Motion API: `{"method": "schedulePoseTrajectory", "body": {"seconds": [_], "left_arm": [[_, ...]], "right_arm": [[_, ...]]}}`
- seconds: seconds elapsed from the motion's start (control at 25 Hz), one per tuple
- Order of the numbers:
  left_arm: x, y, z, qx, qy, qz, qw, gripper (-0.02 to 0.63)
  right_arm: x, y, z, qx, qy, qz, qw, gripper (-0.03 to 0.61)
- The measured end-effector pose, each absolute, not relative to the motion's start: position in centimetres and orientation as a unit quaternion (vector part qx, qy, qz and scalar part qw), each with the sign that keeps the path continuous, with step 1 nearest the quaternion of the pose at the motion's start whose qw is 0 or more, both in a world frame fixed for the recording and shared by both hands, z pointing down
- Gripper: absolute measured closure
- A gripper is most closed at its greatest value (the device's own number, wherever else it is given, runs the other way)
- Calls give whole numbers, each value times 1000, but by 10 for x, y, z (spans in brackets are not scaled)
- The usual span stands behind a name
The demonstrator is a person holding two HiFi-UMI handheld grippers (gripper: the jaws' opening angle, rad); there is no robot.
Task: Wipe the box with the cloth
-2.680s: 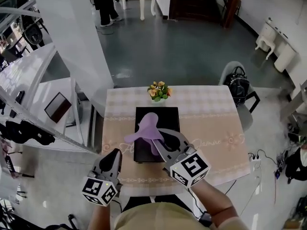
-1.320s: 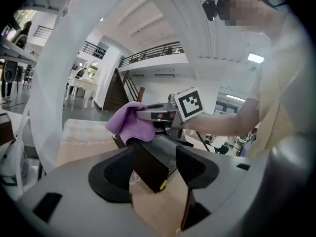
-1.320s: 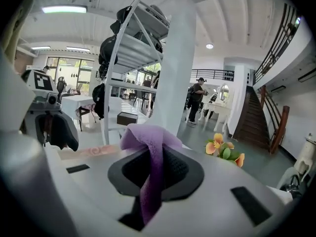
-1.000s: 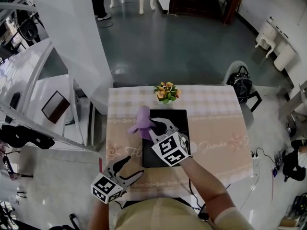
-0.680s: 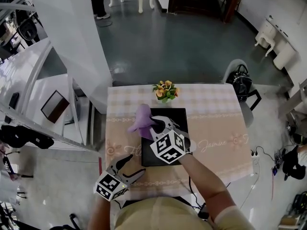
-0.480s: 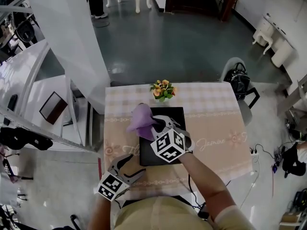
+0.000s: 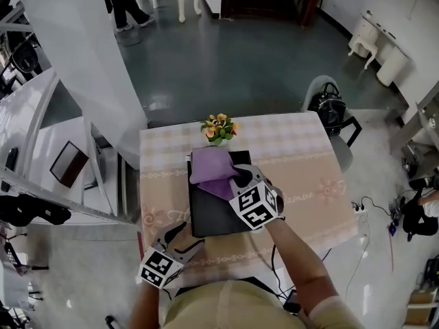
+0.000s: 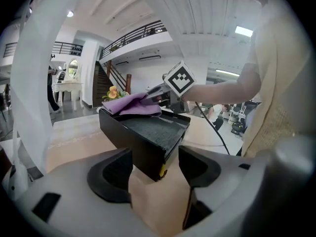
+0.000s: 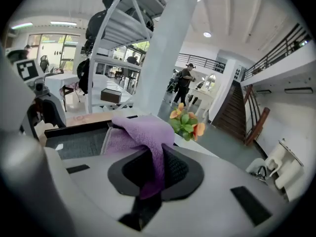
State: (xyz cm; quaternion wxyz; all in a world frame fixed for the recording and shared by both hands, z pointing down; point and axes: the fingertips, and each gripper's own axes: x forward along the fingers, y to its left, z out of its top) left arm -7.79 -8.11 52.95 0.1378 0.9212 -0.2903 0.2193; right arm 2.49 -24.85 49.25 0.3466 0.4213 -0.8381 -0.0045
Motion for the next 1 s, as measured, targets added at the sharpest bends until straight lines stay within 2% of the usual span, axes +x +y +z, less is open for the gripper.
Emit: {"method": "schedulePoseTrajectory", "body": {"seconds": [0.56, 0.8, 1.0], "left_arm": [[-69, -82, 529, 921, -289, 219, 140, 342], [-69, -83, 529, 922, -288, 219, 135, 343], [-69, -83, 530, 922, -291, 219, 135, 342]], "right_arm": [[118, -220, 482, 502, -789, 22, 354, 522], [134, -210, 449, 532, -785, 7, 318, 522], [116, -202, 397, 529, -805, -28, 266, 522]]}}
